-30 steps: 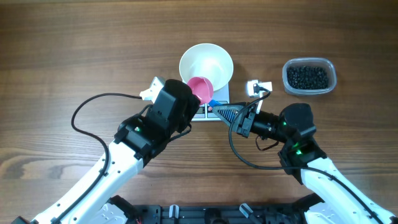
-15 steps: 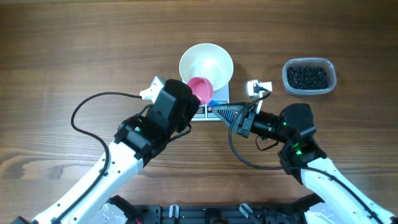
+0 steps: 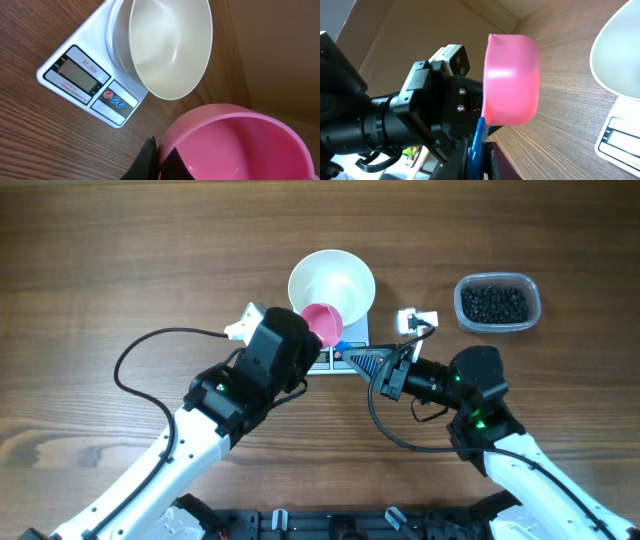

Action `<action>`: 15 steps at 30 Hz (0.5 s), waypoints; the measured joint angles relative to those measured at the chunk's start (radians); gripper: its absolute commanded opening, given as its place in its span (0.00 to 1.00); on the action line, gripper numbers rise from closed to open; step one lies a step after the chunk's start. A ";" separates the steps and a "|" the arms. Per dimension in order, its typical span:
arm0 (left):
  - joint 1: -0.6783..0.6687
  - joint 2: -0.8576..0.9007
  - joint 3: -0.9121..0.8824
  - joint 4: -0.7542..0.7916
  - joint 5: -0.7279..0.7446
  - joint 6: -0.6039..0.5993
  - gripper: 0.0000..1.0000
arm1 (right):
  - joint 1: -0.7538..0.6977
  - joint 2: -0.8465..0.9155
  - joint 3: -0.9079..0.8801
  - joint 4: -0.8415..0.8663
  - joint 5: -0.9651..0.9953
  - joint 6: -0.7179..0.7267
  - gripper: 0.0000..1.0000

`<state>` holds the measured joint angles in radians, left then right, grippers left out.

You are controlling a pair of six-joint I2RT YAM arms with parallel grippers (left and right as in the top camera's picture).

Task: Scoop item into bowl and weigh 150g on scale
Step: 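Close the right gripper on the blue handle and release the left gripper, then move the scoop with the right gripper over the black bean tub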

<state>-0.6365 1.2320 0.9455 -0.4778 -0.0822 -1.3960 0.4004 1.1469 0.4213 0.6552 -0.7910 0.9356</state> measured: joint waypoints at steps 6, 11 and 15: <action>0.000 0.000 0.002 0.000 -0.008 0.000 0.05 | 0.000 0.005 -0.001 -0.003 0.010 -0.003 0.04; 0.000 0.000 0.002 0.000 -0.010 0.000 0.04 | 0.000 0.005 -0.001 -0.002 0.011 -0.003 0.04; 0.000 -0.001 0.002 0.000 -0.010 0.000 0.06 | 0.000 0.007 -0.001 0.010 0.011 -0.003 0.04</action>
<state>-0.6365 1.2312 0.9478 -0.4774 -0.0925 -1.3956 0.4004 1.1542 0.4202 0.6647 -0.7799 0.9321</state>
